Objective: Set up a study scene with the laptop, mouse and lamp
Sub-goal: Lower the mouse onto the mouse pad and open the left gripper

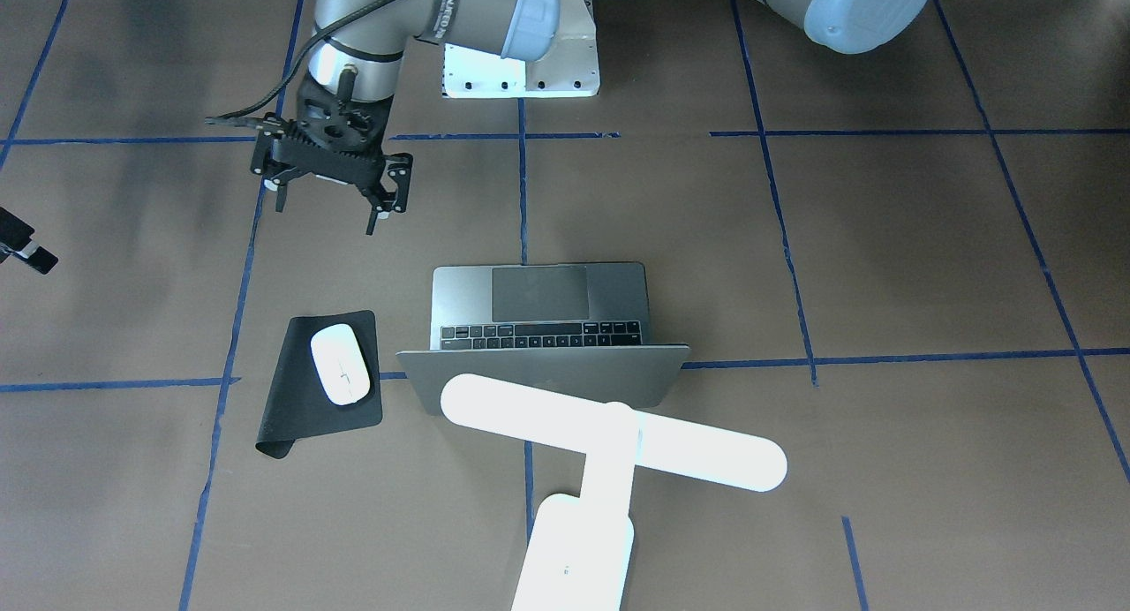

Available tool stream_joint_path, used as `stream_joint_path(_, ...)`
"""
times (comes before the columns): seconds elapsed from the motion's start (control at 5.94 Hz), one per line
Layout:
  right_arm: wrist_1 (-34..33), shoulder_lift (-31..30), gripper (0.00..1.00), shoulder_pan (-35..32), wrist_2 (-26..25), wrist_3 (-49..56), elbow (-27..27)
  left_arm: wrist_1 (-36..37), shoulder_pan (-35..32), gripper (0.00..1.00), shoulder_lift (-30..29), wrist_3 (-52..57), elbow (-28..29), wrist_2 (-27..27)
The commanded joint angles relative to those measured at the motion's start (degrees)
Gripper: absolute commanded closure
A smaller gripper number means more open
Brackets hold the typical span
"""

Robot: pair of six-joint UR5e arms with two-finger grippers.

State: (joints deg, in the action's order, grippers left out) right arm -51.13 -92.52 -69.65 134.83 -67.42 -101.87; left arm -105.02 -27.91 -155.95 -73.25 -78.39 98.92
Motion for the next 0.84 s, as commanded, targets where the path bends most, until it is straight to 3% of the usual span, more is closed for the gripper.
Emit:
stream_joint_path(0.0, -0.89, -0.29, 0.0, -0.92, -1.4, 6.21, -0.08, 3.32, -2.49, 0.0, 11.99, 1.61, -13.81, 4.52)
stream_joint_path(0.51, -6.42, -0.73, 0.0, -1.81, -1.68, 16.87, -0.08, 4.29, -5.48, 0.0, 26.87, 9.25, -24.83, 5.75)
stream_joint_path(0.67, -6.44, -0.91, 0.0, -1.81, -1.68, 17.58, -0.08, 4.9, -9.05, 0.0, 30.76, 12.84, -28.71, 10.46)
